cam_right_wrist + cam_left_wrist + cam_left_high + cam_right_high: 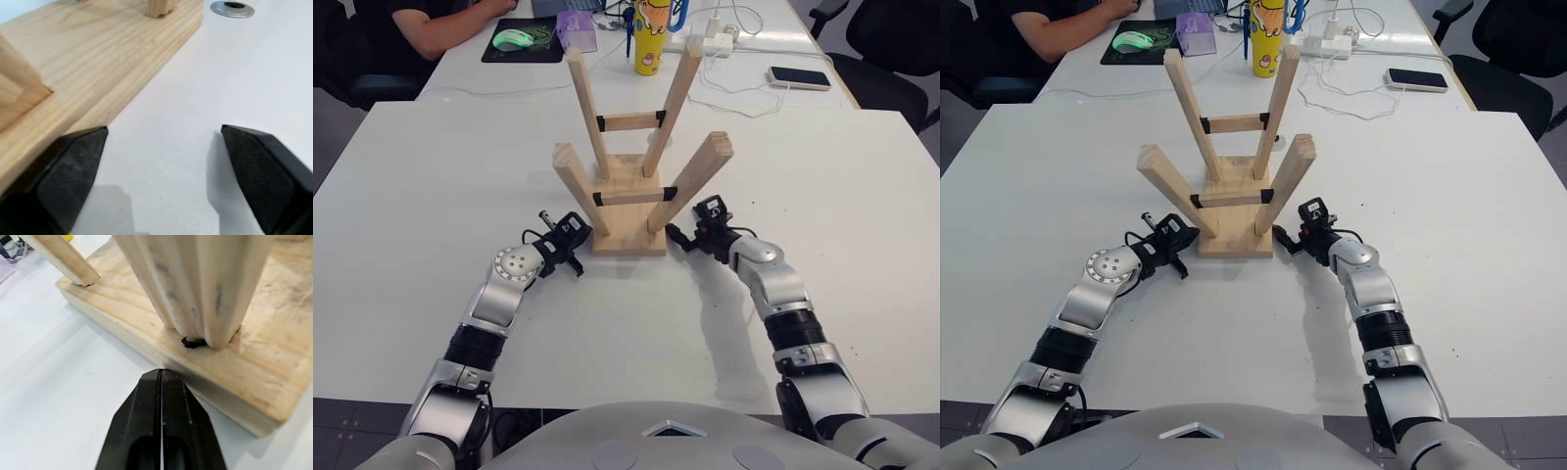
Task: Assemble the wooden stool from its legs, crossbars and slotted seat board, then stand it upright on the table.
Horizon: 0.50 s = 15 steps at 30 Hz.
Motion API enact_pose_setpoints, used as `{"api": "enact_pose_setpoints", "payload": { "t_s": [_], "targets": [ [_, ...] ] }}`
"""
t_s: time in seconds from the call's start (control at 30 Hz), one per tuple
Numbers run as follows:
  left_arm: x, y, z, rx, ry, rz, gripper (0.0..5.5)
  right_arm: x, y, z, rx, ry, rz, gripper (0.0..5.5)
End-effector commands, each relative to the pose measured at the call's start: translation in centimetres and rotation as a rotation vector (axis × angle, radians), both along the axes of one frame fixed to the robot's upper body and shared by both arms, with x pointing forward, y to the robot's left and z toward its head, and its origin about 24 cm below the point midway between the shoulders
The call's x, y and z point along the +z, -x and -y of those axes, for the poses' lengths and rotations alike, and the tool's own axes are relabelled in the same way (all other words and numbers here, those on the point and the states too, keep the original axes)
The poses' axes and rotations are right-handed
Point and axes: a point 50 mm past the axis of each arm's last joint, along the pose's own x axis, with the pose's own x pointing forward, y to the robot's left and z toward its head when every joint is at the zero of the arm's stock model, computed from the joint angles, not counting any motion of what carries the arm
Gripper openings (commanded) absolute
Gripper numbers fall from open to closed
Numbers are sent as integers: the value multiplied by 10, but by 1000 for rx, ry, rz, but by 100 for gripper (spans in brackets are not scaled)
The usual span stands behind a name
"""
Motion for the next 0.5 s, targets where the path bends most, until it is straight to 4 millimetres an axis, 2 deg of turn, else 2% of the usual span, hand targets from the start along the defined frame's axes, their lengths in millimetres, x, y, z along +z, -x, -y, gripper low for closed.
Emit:
{"api": "enact_pose_setpoints", "payload": {
  "t_s": [0.03, 0.13, 0.3, 0.5],
  "targets": [
    [8, 13, 41, -149, 120, -16, 0, -13, 29, -34, 210, -121, -137, 432],
    [7, 14, 29, -82, 88, 3, 0, -15, 28, -29, 182, -60, -119, 432],
    [21, 16, 0, 126, 73, 175, 0, -15, 15, -7, 30, 69, -10, 432],
    [32, 46, -40, 420, 16, 343, 0, -10, 19, 7, -35, 27, 29, 432]
  ]
}}
